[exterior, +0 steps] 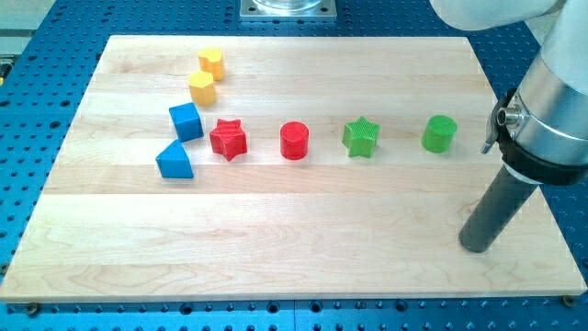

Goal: Move the green circle diagonally top right to the green star

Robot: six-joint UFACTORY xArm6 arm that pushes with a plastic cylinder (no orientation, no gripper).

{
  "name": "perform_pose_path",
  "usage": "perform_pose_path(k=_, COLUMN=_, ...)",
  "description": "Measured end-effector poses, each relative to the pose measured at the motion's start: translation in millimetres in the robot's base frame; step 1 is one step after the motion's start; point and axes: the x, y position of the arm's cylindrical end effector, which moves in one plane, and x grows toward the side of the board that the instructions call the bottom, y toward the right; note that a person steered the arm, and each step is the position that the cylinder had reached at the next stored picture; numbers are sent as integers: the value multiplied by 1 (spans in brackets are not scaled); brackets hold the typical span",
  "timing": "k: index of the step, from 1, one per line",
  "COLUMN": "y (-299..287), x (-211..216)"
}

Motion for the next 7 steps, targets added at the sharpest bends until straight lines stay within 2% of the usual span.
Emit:
perform_pose_path(k=2, y=-8, x=0)
perform_pose_path(k=3, y=-23, x=-27)
perform_pose_path(k=7, y=2, x=-13)
